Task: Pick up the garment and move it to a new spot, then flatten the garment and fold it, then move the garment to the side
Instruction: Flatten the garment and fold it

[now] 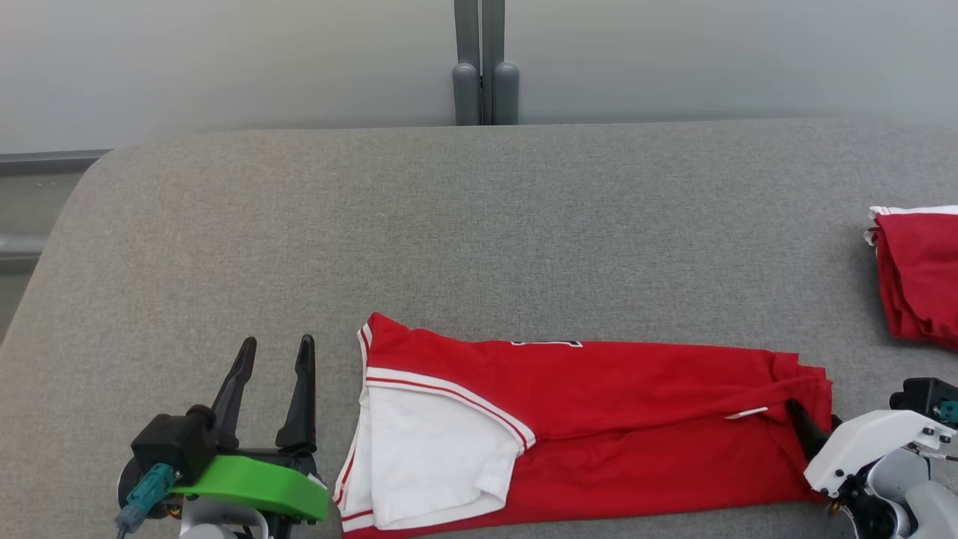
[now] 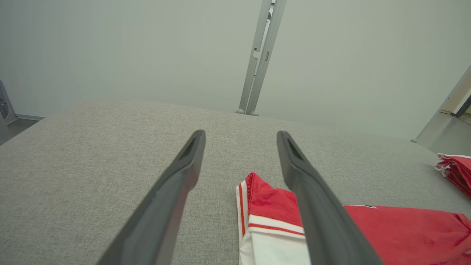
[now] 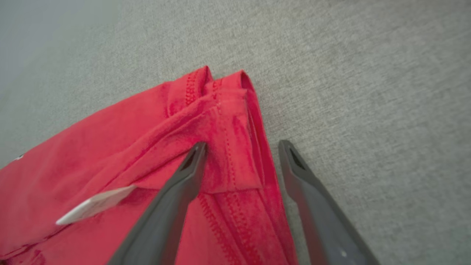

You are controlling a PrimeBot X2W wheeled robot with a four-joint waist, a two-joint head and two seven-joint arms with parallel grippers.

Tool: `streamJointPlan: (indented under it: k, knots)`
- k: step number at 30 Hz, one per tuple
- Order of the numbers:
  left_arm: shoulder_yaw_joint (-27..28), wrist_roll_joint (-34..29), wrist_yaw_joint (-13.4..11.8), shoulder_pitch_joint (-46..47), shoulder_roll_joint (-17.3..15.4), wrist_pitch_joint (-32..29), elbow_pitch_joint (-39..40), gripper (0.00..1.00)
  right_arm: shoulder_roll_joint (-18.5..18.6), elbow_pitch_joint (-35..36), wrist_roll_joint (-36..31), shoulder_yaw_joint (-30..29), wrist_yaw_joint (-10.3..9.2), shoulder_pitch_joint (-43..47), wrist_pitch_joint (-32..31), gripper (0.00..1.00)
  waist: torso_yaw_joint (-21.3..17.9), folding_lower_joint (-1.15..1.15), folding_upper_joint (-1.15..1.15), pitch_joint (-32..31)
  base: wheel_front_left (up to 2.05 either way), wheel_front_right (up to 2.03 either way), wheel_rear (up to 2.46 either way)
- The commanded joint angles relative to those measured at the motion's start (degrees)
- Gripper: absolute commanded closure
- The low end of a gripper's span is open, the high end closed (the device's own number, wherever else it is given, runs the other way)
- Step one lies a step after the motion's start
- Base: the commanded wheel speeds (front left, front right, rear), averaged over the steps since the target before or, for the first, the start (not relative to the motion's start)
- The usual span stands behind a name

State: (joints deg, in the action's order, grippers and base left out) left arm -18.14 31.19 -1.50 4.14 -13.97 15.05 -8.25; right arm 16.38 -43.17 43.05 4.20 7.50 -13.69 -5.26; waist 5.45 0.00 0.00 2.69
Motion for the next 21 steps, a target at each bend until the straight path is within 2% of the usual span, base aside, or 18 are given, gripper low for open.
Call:
streamJointPlan:
  k: [1,5,6,7,8,9,17,21]
  knots:
    - [0.37,-0.51,0.37,1.02,0.16,0.14,-0.34,0.00,-1.12,-1.57,1.26,0.34,-0.02,0.16,-1.76,0.00,0.12,0.00,0.00,0.08,0.00,0.00,0.00]
    - [0.42,-0.87,0.68,1.28,0.32,0.14,-0.88,0.00,-2.63,-1.38,4.10,3.07,0.03,-0.64,-7.03,0.00,0.16,0.00,0.00,0.11,0.00,0.00,0.00]
    - [0.42,-0.96,0.83,1.27,0.36,0.14,-1.01,0.00,-2.71,-0.71,4.95,3.77,0.06,-0.93,-8.06,0.03,0.16,0.00,0.00,0.09,0.00,0.00,0.00]
    - [0.43,-1.02,0.89,1.26,0.42,0.14,-1.10,0.00,-2.78,-0.17,5.64,4.19,0.08,-1.12,-8.74,0.28,0.13,0.00,0.00,0.04,0.00,0.00,0.00]
    - [0.43,-1.03,0.90,1.24,0.48,0.14,-1.23,0.00,-2.57,0.48,6.17,4.57,0.08,-1.26,-9.05,0.67,0.11,0.00,0.00,-0.07,0.00,0.00,0.00]
    - [0.41,-1.11,0.93,1.21,0.52,0.14,-1.34,0.00,-2.17,0.91,6.36,4.80,0.08,-1.36,-8.98,1.00,0.12,0.00,0.00,-0.16,0.00,0.00,0.00]
    - [0.90,-1.30,1.09,0.40,0.99,0.14,-1.74,0.00,0.90,4.17,7.72,4.14,0.00,-2.51,-2.58,1.00,-0.09,0.00,0.00,-0.80,0.00,0.00,0.00]
    - [1.53,-1.34,0.90,-0.34,1.17,0.14,-1.50,0.00,3.78,4.66,7.58,3.59,-0.01,-2.90,-1.21,1.00,-0.70,0.00,0.00,-1.01,0.00,0.00,0.00]
